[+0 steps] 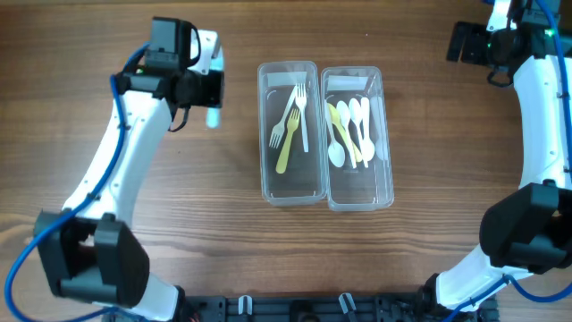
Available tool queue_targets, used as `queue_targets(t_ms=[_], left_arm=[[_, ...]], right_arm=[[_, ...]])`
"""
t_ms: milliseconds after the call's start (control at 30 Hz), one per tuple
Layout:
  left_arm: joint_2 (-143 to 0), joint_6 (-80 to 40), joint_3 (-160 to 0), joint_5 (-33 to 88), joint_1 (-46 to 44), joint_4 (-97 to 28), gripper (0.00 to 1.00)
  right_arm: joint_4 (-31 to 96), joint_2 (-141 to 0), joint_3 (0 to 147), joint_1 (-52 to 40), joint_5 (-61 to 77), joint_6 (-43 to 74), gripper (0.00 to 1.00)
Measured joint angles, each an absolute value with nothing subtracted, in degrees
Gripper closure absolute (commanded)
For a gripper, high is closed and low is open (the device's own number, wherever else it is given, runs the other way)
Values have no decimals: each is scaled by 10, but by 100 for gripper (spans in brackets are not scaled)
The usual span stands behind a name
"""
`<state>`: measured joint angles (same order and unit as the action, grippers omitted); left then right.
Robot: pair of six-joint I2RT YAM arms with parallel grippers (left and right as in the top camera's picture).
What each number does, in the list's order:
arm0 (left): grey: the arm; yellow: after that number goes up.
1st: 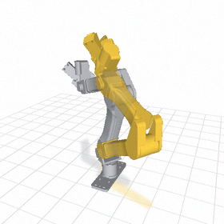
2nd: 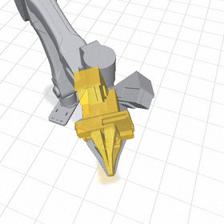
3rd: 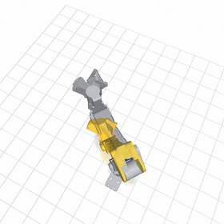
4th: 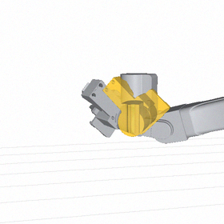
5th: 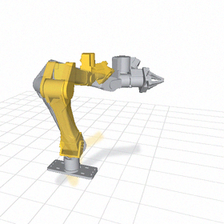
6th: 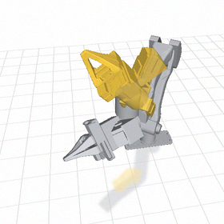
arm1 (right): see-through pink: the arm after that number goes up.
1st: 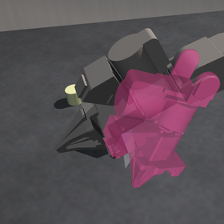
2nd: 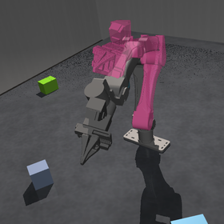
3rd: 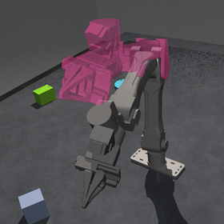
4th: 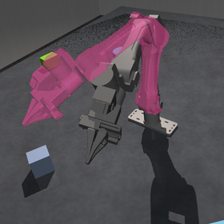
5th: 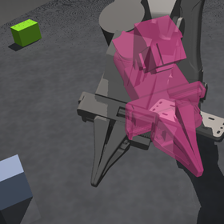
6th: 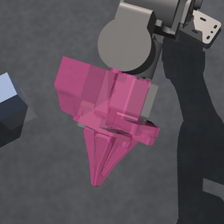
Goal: Pack container
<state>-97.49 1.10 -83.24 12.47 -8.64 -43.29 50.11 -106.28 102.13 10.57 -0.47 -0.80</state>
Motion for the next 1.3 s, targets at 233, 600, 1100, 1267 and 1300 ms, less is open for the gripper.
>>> queue_targets(t_ms=[233,600,1100,1267,1300], left_arm=[[-973,-123,-833,220,-122,-432,96],[-974,-165,-833,230,-219,-432,96],[-1014,-173,-833,209,-252,-422,50],[-1014,-173,-833,209,-244,-412,50],[-1014,-173,-834,209,-241,-410,50]], right_arm=[[501,-1063,1021,106,-5,-8,0],[501,-1063,1021,106,-5,-8,0],[501,-1063,1021,106,-5,-8,0],[501,-1063,1021,106,-5,-8,0],[501,-1063,1021,106,-5,-8,0]])
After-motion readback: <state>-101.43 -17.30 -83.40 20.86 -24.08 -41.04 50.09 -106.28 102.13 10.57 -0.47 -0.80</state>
